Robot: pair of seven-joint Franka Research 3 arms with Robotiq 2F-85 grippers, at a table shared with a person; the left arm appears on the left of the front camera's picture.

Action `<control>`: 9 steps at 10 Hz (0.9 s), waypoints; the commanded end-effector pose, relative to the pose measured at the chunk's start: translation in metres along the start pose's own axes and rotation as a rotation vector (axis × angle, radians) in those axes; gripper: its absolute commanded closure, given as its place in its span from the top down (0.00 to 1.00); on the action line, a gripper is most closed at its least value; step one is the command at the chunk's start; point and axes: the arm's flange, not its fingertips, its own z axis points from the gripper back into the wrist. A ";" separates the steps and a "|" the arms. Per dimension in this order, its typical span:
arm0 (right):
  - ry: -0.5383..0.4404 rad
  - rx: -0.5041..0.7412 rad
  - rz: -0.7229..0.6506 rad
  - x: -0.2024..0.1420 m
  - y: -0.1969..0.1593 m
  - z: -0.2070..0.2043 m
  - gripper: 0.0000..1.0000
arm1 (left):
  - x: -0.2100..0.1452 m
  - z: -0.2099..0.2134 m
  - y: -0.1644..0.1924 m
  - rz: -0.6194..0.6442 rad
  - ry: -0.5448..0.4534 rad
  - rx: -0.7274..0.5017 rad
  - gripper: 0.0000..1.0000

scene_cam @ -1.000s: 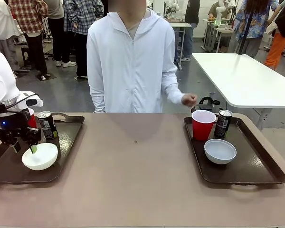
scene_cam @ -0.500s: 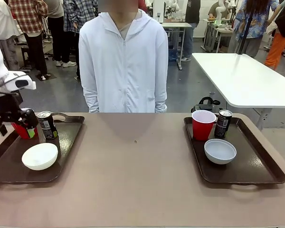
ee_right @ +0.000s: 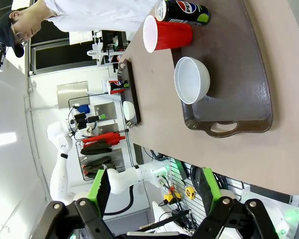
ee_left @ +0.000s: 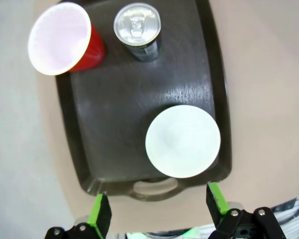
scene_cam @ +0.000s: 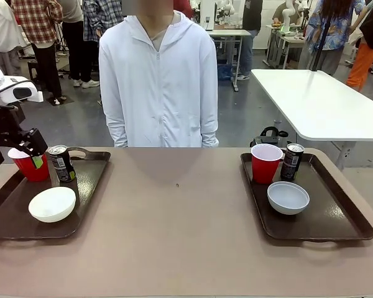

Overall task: Prepare tableware on both trays.
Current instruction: Pick up a Picnic Bowl from the table and place it on a Handle tray.

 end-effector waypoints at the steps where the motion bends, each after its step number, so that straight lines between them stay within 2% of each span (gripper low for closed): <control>1: 0.006 0.001 -0.002 -0.004 0.000 0.000 0.93 | 0.001 0.000 0.001 -0.001 -0.008 -0.001 1.00; 9: 0.006 0.001 -0.002 -0.004 0.000 0.000 0.93 | 0.001 0.000 0.001 -0.001 -0.008 -0.001 1.00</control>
